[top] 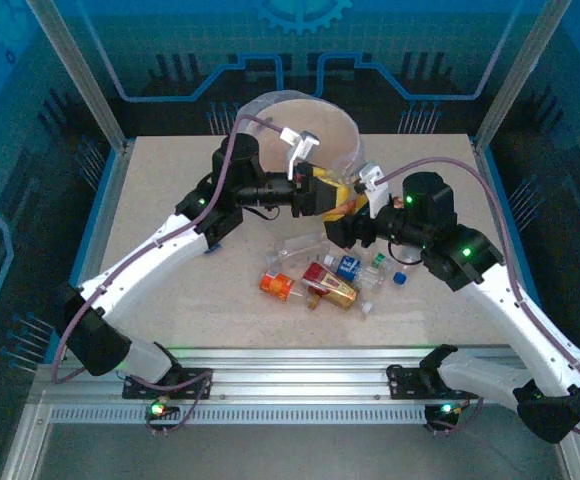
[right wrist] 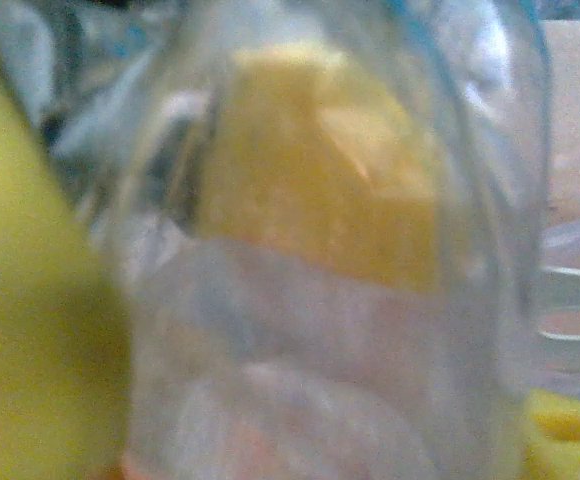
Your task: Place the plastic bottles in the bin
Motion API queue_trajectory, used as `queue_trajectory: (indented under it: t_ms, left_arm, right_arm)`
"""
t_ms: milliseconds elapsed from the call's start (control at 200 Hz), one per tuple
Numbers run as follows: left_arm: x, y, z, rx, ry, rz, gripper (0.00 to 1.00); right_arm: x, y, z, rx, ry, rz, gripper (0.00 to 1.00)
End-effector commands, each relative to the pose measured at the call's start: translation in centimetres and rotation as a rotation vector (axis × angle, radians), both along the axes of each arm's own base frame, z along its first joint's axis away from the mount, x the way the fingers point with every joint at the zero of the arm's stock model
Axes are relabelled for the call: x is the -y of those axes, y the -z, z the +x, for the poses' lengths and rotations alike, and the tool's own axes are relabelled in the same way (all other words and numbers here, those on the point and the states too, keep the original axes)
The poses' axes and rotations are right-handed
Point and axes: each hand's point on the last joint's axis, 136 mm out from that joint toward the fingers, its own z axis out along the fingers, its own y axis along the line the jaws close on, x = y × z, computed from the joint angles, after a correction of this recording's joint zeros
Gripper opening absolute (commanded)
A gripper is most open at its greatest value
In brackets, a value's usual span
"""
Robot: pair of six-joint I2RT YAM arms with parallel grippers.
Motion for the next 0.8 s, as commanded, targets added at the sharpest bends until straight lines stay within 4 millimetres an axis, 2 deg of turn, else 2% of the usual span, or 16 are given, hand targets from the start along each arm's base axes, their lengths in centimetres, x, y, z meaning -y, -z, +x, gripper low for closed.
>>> queue_trajectory:
  t_ms: [0,105,215,450,560,655,715,795]
  left_arm:
    - [-1.9,-3.3,0.7,0.127,-0.106,-0.006,0.35]
    - [-3.2,-4.3,2.3,0.175,-0.211,0.019,0.35]
    - [-5.0,-5.3,4.9,0.192,-0.35,0.042,0.35]
    - [-9.0,-7.9,10.7,0.256,-0.609,0.083,0.34]
    - [-10.1,-8.8,13.1,0.31,-0.699,0.104,0.34]
    - [-10.4,-8.6,15.2,0.338,-0.748,0.138,0.35]
    - [-10.5,-8.1,16.5,0.337,-0.766,0.163,0.35]
    - [-9.9,-6.6,18.2,0.32,-0.769,0.201,0.35]
  right_arm:
    - [1.4,-1.5,-0.8,0.041,0.053,0.0,1.0]
    - [2.8,-1.6,-0.9,0.045,0.116,-0.009,1.0]
    - [5.0,-1.9,-0.7,0.04,0.244,-0.003,1.0]
    - [12.6,-0.9,0.3,-0.047,0.645,-0.027,1.0]
    - [16.6,1.2,0.8,-0.18,0.837,-0.07,1.0]
    - [19.6,4.1,1.3,-0.342,0.963,-0.061,1.0]
    - [20.7,6.1,1.7,-0.451,0.992,-0.03,1.0]
    - [21.0,8.8,2.4,-0.586,0.969,0.016,1.0]
